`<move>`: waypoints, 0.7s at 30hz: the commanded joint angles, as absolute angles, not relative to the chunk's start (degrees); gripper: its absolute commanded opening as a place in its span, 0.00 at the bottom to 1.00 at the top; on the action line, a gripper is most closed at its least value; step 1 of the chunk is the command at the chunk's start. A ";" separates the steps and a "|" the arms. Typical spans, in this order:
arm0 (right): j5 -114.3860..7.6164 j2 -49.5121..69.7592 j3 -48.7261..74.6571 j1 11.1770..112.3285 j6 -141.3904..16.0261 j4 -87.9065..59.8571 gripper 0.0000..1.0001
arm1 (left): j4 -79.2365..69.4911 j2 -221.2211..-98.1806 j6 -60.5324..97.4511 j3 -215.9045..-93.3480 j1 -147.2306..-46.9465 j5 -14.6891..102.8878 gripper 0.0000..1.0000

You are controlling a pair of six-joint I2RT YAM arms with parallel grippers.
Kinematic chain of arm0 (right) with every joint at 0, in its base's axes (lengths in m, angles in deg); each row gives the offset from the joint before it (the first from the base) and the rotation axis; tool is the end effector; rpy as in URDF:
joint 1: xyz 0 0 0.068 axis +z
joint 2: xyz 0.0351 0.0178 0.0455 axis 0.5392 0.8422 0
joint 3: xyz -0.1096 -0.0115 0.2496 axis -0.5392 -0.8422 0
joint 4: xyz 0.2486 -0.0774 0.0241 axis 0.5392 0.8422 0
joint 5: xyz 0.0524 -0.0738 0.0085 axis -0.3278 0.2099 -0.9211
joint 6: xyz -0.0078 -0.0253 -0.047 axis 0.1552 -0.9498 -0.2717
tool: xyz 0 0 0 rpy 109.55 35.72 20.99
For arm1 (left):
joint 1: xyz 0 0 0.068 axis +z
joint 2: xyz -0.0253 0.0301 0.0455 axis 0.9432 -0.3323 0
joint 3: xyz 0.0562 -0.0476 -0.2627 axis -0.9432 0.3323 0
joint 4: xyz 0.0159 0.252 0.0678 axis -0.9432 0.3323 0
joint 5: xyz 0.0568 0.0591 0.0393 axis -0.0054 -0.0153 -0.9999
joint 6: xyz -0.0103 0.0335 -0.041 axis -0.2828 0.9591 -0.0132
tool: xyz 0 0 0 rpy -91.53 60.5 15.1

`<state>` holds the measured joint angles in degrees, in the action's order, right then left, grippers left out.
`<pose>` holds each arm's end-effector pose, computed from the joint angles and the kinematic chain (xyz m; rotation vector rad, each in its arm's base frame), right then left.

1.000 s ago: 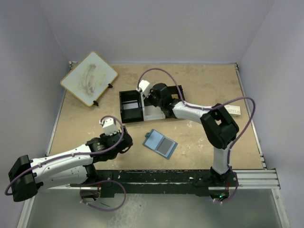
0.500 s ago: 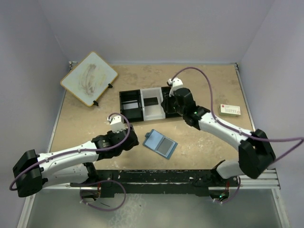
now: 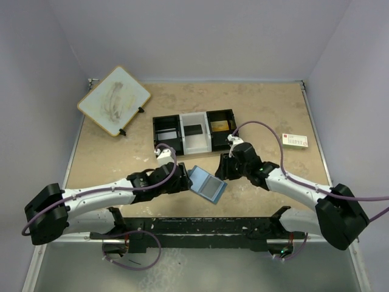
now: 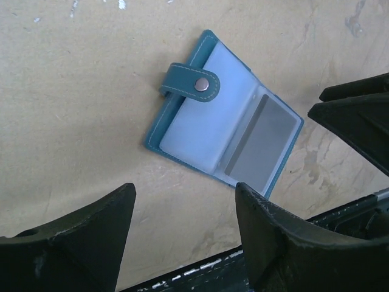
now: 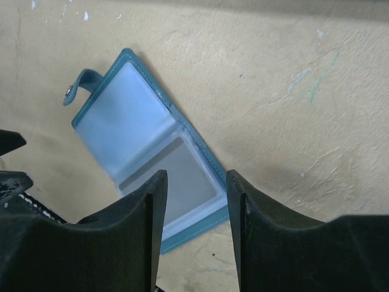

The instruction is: Take the credit cards out of the card holder

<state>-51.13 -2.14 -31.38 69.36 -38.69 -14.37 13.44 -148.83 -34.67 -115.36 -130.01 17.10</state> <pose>0.1919 0.1474 0.1910 -0.1743 2.3264 0.7266 0.1210 -0.1826 0.1946 -0.2679 2.4335 -0.6431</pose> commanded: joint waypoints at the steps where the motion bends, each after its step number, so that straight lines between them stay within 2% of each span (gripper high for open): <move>1: -52.87 -3.05 -31.87 69.41 -34.36 -14.89 0.47 | 7.42 -151.68 -32.74 -115.86 -130.74 20.32 0.64; 14: -53.77 -13.01 -41.16 69.82 -13.21 -17.33 0.48 | 11.06 -159.13 -32.87 -121.05 -131.67 11.76 0.62; 21: -59.60 -13.89 -46.38 69.92 -7.79 -28.05 0.47 | 9.27 -161.10 -29.16 -122.50 -131.67 9.39 0.62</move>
